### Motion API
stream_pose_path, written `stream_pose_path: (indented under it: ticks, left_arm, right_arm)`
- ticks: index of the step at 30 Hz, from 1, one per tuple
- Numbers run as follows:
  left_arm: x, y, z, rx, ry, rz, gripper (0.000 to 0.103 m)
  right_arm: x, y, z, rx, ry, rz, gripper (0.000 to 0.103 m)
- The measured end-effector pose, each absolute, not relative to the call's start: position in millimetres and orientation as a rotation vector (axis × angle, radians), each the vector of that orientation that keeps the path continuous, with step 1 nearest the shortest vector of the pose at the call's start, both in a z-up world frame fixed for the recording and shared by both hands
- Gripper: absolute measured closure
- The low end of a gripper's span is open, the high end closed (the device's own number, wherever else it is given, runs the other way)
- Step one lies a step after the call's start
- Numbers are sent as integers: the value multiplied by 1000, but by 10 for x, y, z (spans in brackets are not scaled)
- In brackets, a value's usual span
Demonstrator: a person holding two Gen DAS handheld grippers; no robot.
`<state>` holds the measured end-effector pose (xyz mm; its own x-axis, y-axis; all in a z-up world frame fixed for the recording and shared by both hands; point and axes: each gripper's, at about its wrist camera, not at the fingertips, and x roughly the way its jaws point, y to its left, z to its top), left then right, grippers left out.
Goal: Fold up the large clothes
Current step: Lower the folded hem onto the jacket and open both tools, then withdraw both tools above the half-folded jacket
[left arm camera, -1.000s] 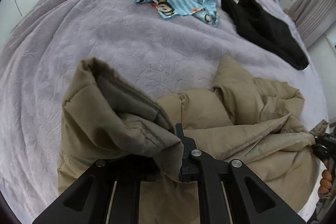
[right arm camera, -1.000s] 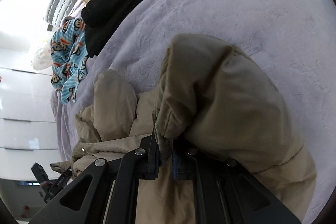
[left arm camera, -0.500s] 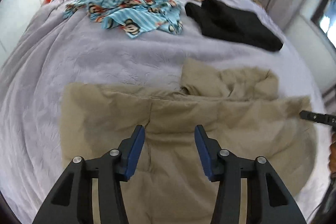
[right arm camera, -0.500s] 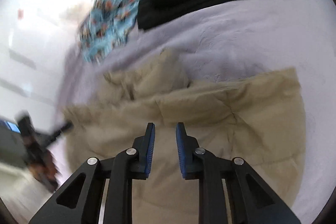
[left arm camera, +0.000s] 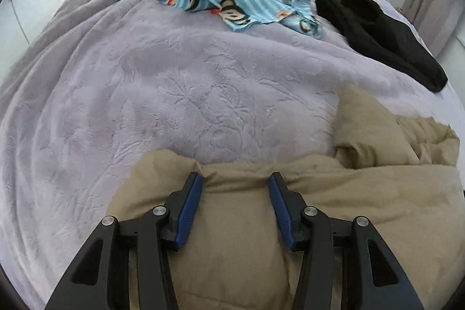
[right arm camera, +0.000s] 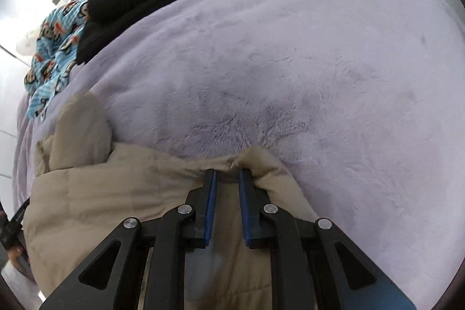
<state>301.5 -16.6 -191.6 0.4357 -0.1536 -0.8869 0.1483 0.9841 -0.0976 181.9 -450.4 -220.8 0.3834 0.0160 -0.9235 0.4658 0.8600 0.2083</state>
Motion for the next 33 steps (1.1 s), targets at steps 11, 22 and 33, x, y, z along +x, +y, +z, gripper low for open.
stream_pose_path:
  ticks: [11,22,33]
  left_arm:
    - [3012,74,-1650,-65,1138,-98,51]
    - [2070,387,-1095,-59,1130,-92,17]
    - [1061,484,-1141,-83,1186,-108,0]
  right_arm:
    - [1806,-4439,-2002,476,1149,-337,83]
    - [926,-4031,-1323,587,1052,-289,50]
    - [9,-3462,-1396,714,1095,-221,22]
